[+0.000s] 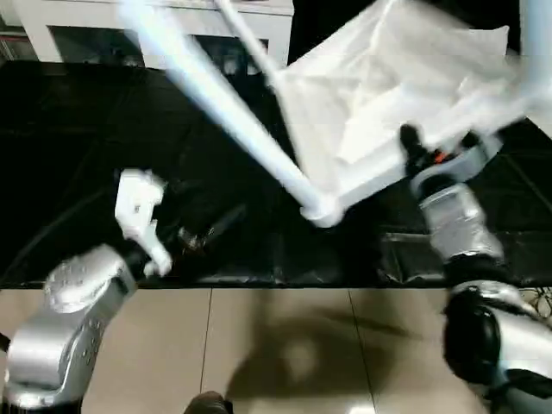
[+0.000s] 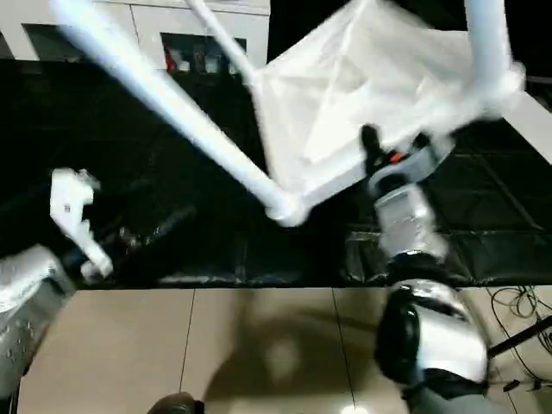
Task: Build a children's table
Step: Flip table
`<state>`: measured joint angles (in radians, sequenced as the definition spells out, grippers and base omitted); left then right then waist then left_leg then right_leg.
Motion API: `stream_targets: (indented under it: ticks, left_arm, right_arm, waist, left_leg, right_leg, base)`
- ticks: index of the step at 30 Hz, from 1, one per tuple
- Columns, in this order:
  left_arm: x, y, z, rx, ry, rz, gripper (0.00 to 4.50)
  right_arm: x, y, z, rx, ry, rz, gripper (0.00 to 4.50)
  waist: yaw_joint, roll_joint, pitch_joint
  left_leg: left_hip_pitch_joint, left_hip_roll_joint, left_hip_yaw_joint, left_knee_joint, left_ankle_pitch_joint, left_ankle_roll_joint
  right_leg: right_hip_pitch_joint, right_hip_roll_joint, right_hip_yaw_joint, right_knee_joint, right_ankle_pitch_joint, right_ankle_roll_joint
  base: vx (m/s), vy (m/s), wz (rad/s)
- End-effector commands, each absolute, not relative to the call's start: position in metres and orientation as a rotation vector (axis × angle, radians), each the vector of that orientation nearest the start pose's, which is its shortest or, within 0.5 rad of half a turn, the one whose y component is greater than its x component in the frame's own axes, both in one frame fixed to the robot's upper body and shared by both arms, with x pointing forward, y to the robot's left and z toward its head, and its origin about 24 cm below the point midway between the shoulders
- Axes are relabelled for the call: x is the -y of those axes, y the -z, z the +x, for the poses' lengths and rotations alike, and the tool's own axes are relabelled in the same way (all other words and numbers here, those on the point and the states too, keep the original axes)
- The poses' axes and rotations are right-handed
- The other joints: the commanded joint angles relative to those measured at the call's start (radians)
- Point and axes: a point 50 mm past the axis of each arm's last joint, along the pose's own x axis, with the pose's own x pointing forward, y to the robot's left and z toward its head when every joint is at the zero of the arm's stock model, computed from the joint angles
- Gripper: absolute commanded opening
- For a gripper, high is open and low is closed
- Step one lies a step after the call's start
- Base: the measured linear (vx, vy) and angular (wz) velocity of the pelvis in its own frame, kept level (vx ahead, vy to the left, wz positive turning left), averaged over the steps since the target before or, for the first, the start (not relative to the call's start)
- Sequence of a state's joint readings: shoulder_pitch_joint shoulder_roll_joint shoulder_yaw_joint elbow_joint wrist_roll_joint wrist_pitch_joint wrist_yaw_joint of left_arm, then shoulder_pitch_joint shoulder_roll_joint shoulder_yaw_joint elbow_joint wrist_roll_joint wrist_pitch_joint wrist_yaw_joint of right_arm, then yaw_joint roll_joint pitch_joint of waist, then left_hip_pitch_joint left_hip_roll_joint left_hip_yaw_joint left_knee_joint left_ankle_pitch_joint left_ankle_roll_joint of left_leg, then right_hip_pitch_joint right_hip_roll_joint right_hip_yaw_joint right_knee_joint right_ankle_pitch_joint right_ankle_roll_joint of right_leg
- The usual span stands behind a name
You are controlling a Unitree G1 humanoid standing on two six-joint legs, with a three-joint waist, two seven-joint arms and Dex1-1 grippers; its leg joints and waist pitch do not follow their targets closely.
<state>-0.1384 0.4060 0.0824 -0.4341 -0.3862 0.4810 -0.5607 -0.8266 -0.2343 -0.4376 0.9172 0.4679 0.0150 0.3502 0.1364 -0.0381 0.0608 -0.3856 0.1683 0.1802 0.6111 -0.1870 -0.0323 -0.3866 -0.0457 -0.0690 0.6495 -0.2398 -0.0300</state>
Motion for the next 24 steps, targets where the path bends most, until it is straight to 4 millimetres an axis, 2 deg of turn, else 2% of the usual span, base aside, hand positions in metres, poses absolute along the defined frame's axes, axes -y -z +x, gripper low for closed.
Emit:
stream_targets:
  ticks: [1,3,6,9,15,17,22,24]
  left_arm:
    - [-0.164,-0.151,0.25,0.074,0.692,0.116,4.5]
    - [-0.163,-0.154,0.25,0.08,0.691,0.134,4.5]
    - [-0.157,-0.166,0.251,0.134,0.7,0.175,4.5]
    - [-0.153,-0.173,0.251,0.163,0.707,0.18,4.5]
    - [-0.155,-0.184,0.259,0.19,0.655,0.257,4.5]
    - [-0.157,-0.187,0.265,0.195,0.598,0.303,4.5]
    - [-0.152,-0.188,0.268,0.206,0.601,0.358,4.5]
    - [-0.148,-0.185,0.272,0.211,0.599,0.453,4.5]
  right_arm:
    - [0.23,-0.126,0.385,0.104,-0.039,0.369,2.11]
    - [0.232,-0.127,0.385,0.093,-0.022,0.322,2.08]
    - [0.236,-0.135,0.385,0.073,0.045,0.142,2.08]
    - [0.236,-0.139,0.386,0.067,0.078,0.108,2.08]
    - [0.226,-0.149,0.39,0.028,0.062,-0.007,2.01]
    - [0.222,-0.151,0.392,-0.001,0.057,-0.04,1.99]
    - [0.209,-0.15,0.393,-0.014,-0.037,-0.088,1.96]
    - [0.2,-0.148,0.392,-0.031,-0.102,-0.131,1.96]
  waist:
    - [-0.012,-0.009,-0.072]
    - [-0.017,-0.007,-0.069]
    - [-0.025,-0.008,-0.069]
    - [-0.026,-0.007,-0.068]
    - [-0.035,-0.007,-0.065]
    - [-0.038,-0.011,-0.065]
    - [-0.039,-0.013,-0.066]
    - [-0.04,-0.013,-0.067]
  left_leg:
    - [0.02,0.062,-0.016,-0.058,-0.007,0.032]
    - [0.021,0.062,-0.014,-0.059,-0.028,0.024]
    - [0.023,0.063,-0.017,-0.061,-0.045,0.007]
    - [0.028,0.062,-0.015,-0.062,-0.076,-0.014]
    - [0.024,0.062,-0.019,-0.067,-0.126,-0.044]
    - [0.024,0.062,-0.019,-0.066,-0.132,-0.048]
    - [0.024,0.063,-0.019,-0.065,-0.137,-0.051]
    - [0.021,0.062,-0.021,-0.065,-0.122,-0.046]
  right_leg:
    - [0.05,-0.098,0.06,-0.058,0.065,-0.188]
    - [0.048,-0.098,0.063,-0.063,0.033,-0.181]
    - [0.046,-0.093,0.061,-0.066,-0.003,-0.162]
    - [0.042,-0.092,0.063,-0.07,-0.032,-0.157]
    - [0.042,-0.09,0.062,-0.076,-0.088,-0.125]
    - [0.041,-0.089,0.063,-0.077,-0.087,-0.122]
    - [0.039,-0.092,0.064,-0.077,-0.099,-0.12]
    - [0.041,-0.091,0.064,-0.075,-0.07,-0.12]
  base:
    - [0.0,0.0,0.0]
    - [0.0,0.0,0.0]
    - [0.0,0.0,0.0]
    - [0.0,0.0,0.0]
    - [0.0,0.0,0.0]
    - [0.0,0.0,0.0]
    - [0.0,0.0,0.0]
    - [0.0,0.0,0.0]
